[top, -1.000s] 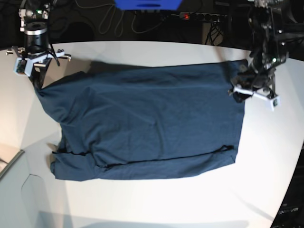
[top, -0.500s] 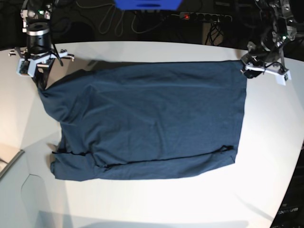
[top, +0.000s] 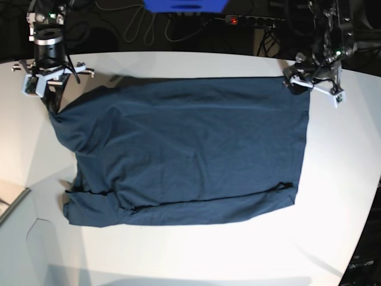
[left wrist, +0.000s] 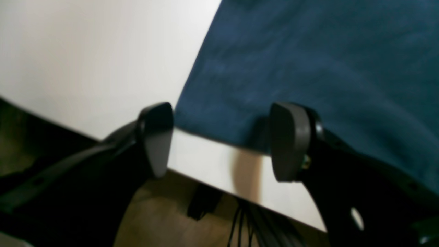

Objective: Layout the t-shirt on the table in an organized manner, then fold the t-shirt properly
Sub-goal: 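Hold the shirt edges with both grippers and stretch them taut, then lift the shirt high with both grippers and swing it down flat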

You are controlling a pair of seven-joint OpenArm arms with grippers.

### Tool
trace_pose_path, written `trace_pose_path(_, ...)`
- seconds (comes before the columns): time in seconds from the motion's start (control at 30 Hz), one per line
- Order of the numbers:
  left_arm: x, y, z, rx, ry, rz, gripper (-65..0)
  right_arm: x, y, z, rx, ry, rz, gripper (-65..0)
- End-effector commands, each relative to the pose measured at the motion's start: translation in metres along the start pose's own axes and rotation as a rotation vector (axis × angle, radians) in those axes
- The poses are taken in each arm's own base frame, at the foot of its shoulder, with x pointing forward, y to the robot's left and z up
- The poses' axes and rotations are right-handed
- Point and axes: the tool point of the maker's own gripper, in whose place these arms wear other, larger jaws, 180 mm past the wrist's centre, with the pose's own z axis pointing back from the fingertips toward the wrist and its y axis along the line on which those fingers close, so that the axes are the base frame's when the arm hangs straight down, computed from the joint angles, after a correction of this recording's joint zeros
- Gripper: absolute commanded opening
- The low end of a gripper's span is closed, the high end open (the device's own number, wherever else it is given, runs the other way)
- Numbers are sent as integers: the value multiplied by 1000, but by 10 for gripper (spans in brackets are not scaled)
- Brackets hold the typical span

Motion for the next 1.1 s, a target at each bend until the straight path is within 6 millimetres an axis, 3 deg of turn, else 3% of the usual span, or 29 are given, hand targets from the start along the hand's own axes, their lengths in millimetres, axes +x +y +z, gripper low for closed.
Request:
trace_pose_path(0.0, 11, 1, 1, 0, -35, -4, -225, 11, -3, 2, -9, -45, -1, -650)
trace_pose_path(0.2, 14, 0, -4, 1, -36, 2, -225, 10, -3, 2, -9, -43, -1, -650)
trace_pose_path(0.33, 6, 4, -10, 12, -5, 10, -234, 10, -3, 2, -9, -43, -1, -650)
trace_pose_path(0.4, 2, -1, -15, 2, 16, -7, -309, 10, -3, 2, -9, -43, -1, -650)
trace_pose_path(0.6, -8, -15, -19, -28, 48, -71, -650, 8, -3, 2, -9, -31, -1, -650)
trace_pose_path(0.63, -7, -14, -18, -28, 48, -78, -650, 8, -4, 3, -11, -31, 0, -650)
trace_pose_path(0.73, 5, -17, -13, -37, 18, -93, -650, 7, -5, 3, -13, -28, 1, -650)
trace_pose_path(0.93, 62, -27, 11, -66, -136, -141, -649, 14, -6, -1, -5, -48, 16, -650)
trace_pose_path(1.07, 128, -59, 15, -122, -274, -134, -649, 46, 7, -33, 41, -120, 30, -650)
